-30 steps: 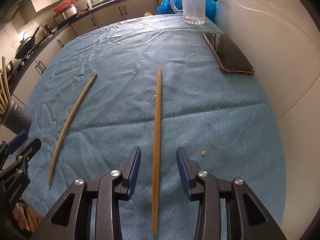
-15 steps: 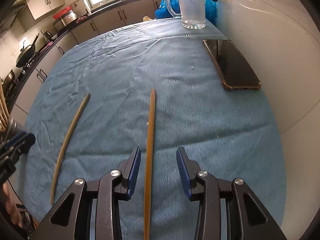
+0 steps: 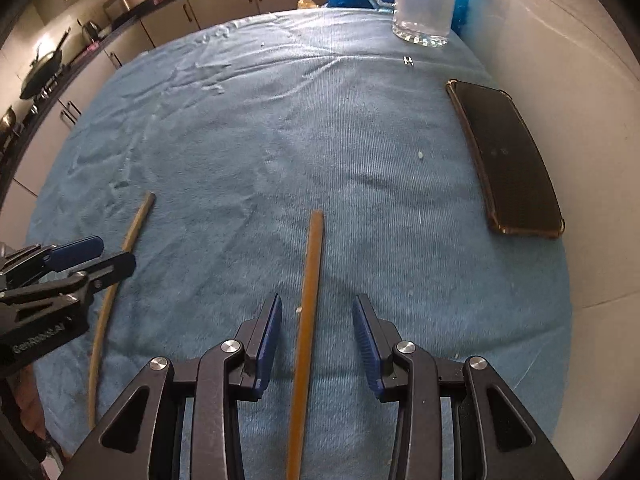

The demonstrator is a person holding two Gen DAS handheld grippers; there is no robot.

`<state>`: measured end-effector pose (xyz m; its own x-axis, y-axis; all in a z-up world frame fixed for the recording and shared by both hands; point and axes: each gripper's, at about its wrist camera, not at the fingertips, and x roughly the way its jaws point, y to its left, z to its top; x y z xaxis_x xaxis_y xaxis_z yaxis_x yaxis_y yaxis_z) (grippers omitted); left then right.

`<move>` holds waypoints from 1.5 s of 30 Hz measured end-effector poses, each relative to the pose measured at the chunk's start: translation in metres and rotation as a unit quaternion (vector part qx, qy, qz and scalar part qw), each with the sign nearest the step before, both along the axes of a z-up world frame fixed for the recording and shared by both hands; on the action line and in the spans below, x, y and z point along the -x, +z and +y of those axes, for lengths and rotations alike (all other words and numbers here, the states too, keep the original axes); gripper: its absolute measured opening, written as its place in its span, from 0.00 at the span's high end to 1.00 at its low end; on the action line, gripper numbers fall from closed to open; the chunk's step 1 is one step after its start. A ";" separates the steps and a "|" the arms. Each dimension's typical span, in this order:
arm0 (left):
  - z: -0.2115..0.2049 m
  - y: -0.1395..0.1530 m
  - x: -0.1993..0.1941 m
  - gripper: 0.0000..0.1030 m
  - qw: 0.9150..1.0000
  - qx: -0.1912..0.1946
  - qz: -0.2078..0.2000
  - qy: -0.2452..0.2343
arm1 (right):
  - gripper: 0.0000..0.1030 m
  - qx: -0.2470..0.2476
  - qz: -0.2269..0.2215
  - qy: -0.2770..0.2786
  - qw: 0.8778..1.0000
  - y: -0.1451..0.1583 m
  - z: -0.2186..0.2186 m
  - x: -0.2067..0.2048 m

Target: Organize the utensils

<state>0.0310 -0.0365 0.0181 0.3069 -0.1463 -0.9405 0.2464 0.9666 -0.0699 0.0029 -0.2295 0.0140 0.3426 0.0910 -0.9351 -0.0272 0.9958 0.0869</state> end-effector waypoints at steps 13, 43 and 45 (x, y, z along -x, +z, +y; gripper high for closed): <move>-0.023 0.001 -0.006 0.94 0.997 -0.034 -0.016 -0.072 | 0.91 0.045 0.058 0.034 0.997 -0.001 0.009 -0.033; 0.140 0.142 0.185 0.94 0.931 0.169 -0.309 0.093 | 0.93 -0.087 -0.281 0.038 0.955 0.136 0.064 0.122; 0.157 0.151 0.195 0.94 0.923 0.170 -0.325 0.113 | 0.93 -0.102 -0.289 0.042 0.951 0.142 0.072 0.122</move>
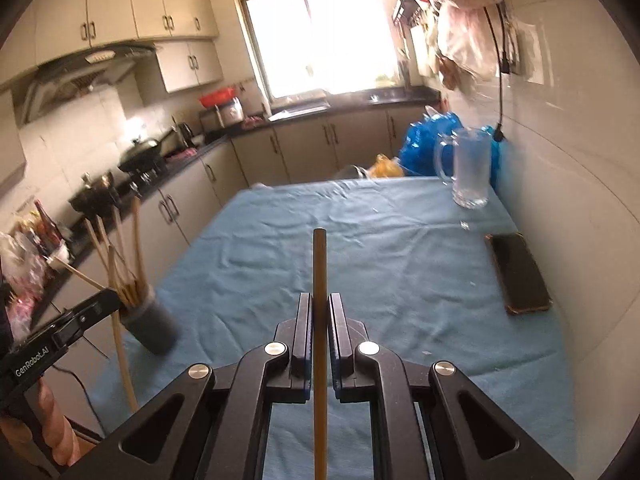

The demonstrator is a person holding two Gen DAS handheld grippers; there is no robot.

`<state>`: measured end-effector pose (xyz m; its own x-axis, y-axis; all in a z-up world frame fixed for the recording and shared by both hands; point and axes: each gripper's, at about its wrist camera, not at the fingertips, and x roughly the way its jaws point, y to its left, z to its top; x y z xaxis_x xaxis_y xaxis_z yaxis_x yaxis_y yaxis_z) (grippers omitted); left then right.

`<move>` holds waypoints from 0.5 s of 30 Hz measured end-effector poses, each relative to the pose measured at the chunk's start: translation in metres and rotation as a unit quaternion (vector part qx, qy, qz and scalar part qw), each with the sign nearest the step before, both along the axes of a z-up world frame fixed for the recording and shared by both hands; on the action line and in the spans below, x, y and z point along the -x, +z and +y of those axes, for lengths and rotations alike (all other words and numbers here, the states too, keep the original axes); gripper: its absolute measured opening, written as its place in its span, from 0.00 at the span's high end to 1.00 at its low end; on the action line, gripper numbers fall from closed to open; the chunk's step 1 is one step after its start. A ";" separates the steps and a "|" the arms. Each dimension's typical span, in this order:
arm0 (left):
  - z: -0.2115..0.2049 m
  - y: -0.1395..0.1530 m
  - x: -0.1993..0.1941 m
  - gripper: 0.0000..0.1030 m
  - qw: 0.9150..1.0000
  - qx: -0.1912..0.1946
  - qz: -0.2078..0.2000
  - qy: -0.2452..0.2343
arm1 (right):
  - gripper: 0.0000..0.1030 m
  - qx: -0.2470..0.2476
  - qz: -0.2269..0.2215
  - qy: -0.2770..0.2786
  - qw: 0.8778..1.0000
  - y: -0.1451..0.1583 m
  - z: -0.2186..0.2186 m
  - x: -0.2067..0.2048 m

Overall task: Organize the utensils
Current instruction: 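Lift both held chopsticks and lower them into the black cup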

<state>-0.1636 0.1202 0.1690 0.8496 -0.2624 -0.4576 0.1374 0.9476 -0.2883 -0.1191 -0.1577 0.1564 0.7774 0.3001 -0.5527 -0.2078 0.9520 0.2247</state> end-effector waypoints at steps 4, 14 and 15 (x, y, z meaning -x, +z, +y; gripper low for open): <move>0.032 0.017 0.013 0.94 0.999 0.016 -0.026 0.038 | 0.93 -0.022 -0.017 0.012 1.000 0.010 0.022 -0.005; 0.110 0.058 0.002 0.94 0.987 0.053 -0.091 0.124 | 0.93 -0.100 -0.075 0.066 0.990 0.047 0.110 -0.037; 0.115 0.059 -0.001 0.94 0.986 0.055 -0.095 0.129 | 0.93 -0.108 -0.081 0.072 0.988 0.051 0.119 -0.042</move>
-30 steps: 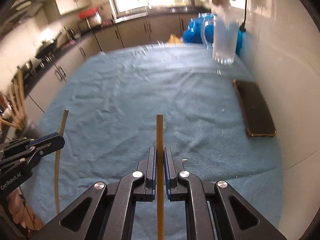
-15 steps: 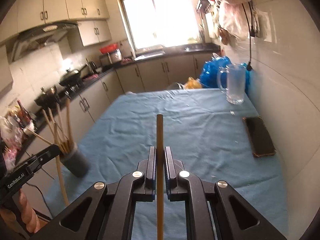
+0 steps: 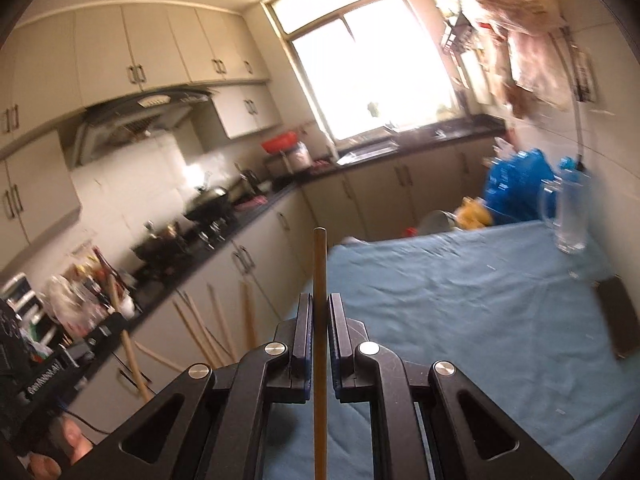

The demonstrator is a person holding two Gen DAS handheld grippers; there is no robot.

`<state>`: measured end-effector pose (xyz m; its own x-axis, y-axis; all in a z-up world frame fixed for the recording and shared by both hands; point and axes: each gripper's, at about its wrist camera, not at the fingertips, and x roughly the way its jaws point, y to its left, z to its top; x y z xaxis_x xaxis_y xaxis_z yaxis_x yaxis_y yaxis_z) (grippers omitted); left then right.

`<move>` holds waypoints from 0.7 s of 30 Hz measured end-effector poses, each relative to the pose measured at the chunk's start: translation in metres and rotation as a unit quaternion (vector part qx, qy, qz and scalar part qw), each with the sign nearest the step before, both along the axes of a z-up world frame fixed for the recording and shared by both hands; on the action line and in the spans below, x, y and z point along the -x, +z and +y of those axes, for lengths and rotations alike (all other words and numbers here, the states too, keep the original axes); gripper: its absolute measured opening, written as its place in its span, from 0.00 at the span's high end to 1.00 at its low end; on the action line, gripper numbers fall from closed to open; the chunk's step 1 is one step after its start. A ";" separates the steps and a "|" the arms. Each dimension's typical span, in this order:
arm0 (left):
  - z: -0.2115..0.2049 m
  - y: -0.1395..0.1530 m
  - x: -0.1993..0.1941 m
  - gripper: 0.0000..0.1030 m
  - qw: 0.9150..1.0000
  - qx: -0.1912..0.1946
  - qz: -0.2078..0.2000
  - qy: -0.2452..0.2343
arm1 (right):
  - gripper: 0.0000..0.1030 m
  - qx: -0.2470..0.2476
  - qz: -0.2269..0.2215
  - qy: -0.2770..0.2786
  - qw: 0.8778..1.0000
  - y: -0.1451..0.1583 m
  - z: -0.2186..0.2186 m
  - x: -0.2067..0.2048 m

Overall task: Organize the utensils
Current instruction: 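Lift both held chopsticks and lower them into the black cup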

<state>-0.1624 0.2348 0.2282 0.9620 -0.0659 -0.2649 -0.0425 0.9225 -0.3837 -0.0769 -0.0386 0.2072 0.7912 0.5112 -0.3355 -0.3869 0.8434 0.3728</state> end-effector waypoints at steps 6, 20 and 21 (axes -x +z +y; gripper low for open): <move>0.021 0.002 -0.025 0.94 0.999 -0.001 -0.019 0.038 | 0.93 -0.051 -0.041 0.016 0.998 0.013 0.050 -0.024; 0.029 -0.006 -0.065 0.94 0.995 -0.024 -0.055 0.081 | 0.93 -0.036 -0.074 0.007 0.997 -0.010 0.113 -0.070; 0.027 -0.008 -0.067 0.94 0.995 -0.028 -0.051 0.081 | 0.93 -0.033 -0.071 0.007 0.997 -0.014 0.113 -0.071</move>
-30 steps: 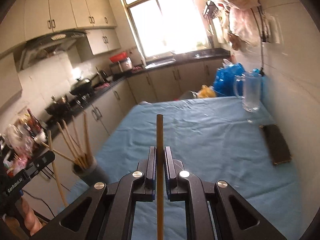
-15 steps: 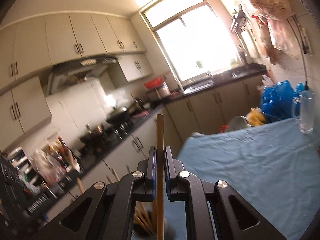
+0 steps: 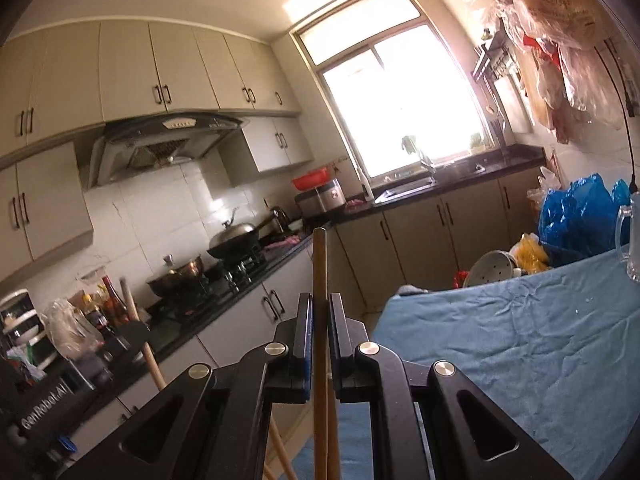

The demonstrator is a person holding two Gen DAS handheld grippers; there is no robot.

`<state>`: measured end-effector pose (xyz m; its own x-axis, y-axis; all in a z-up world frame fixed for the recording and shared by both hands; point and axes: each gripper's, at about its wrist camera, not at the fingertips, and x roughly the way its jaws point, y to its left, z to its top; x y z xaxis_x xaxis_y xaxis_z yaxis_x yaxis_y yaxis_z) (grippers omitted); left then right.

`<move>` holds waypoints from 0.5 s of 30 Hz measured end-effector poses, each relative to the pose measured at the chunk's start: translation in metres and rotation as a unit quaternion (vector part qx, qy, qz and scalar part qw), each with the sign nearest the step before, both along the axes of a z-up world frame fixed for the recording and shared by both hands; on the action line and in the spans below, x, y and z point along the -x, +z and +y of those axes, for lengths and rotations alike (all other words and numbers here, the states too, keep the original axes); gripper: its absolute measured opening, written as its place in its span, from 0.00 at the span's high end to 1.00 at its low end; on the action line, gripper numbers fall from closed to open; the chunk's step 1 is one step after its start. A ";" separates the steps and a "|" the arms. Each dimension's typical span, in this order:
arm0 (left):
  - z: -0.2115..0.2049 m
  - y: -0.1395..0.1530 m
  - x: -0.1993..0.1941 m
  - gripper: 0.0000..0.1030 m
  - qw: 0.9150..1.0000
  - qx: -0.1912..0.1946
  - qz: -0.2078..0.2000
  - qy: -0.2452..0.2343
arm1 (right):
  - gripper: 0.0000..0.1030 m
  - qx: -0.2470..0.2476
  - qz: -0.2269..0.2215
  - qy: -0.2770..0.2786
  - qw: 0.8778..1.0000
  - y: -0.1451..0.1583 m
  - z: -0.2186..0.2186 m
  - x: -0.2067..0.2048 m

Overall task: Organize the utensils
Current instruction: 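Lift both held chopsticks and lower them into the black cup, then open both grippers to drop the chopsticks into the cup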

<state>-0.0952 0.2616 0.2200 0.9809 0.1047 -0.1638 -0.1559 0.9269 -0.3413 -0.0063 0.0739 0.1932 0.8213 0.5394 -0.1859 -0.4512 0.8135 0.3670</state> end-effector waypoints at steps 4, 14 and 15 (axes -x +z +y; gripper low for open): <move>-0.003 -0.012 -0.010 0.94 1.000 -0.002 0.026 -0.001 | 0.92 0.019 0.003 -0.006 1.000 -0.014 -0.003 0.000; -0.009 -0.015 -0.001 0.75 0.999 -0.008 0.050 0.007 | 0.81 0.035 0.021 -0.002 0.999 -0.031 -0.005 0.009; -0.009 -0.013 0.004 0.66 0.999 -0.008 0.046 0.010 | 0.66 0.034 0.025 -0.001 0.999 -0.031 -0.006 0.010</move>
<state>-0.0992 0.2522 0.2071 0.9593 0.1283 -0.2514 -0.2053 0.9285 -0.3095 -0.0159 0.0682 0.1622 0.8111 0.5228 -0.2623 -0.4325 0.8380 0.3327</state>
